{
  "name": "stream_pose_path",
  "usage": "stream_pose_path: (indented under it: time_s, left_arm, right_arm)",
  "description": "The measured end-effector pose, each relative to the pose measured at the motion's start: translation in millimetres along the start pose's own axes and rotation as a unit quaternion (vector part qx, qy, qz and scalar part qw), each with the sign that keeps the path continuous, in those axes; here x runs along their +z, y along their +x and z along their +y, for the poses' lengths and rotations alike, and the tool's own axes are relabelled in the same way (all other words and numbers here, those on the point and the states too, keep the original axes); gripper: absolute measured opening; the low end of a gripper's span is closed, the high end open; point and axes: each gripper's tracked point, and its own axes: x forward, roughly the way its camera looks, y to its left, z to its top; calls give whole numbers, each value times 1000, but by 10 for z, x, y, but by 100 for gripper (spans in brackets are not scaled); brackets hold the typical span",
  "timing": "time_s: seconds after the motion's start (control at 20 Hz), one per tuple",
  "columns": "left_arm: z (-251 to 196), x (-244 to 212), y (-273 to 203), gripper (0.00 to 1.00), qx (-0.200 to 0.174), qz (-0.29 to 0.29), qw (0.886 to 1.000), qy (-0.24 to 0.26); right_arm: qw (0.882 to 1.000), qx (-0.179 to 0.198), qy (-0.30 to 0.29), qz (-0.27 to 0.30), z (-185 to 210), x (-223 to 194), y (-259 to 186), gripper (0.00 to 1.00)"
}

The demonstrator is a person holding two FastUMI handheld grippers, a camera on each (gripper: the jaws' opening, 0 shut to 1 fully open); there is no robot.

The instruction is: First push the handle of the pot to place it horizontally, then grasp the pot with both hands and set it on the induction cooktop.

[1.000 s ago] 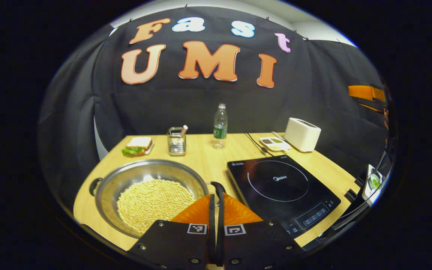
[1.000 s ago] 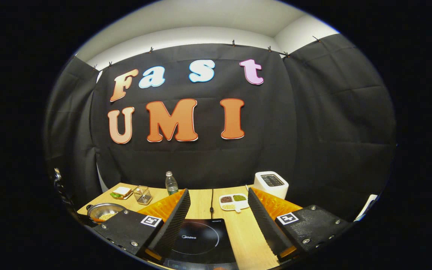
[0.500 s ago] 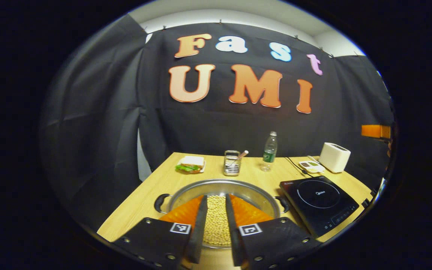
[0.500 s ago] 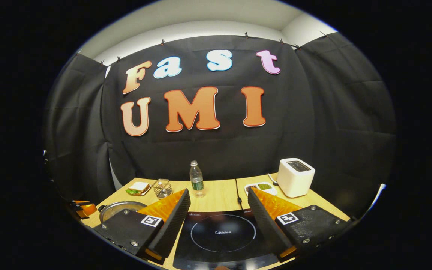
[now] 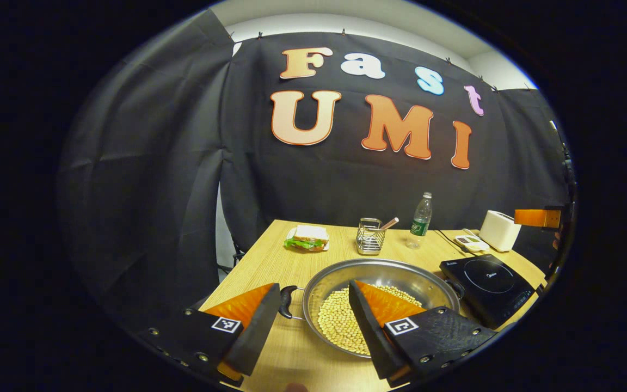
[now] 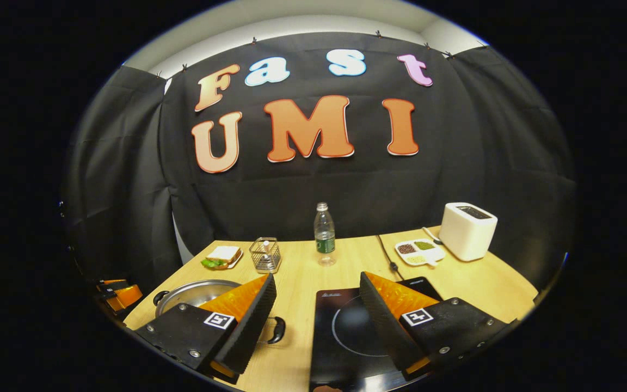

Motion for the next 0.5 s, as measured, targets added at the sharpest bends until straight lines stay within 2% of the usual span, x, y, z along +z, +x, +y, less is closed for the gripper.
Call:
stream_pose_path:
  time_s: [0.25, 0.5]
  left_arm:
    - [242, -195, 235, 81, -7, 28, 999, -15]
    - [220, -354, 418, 81, -32, 50, 998, -4]
  right_arm:
    - [999, 8, -20, 44, 398, -435, 305, 96]
    - [995, -1, -32, 98, 510, -902, 514, 96]
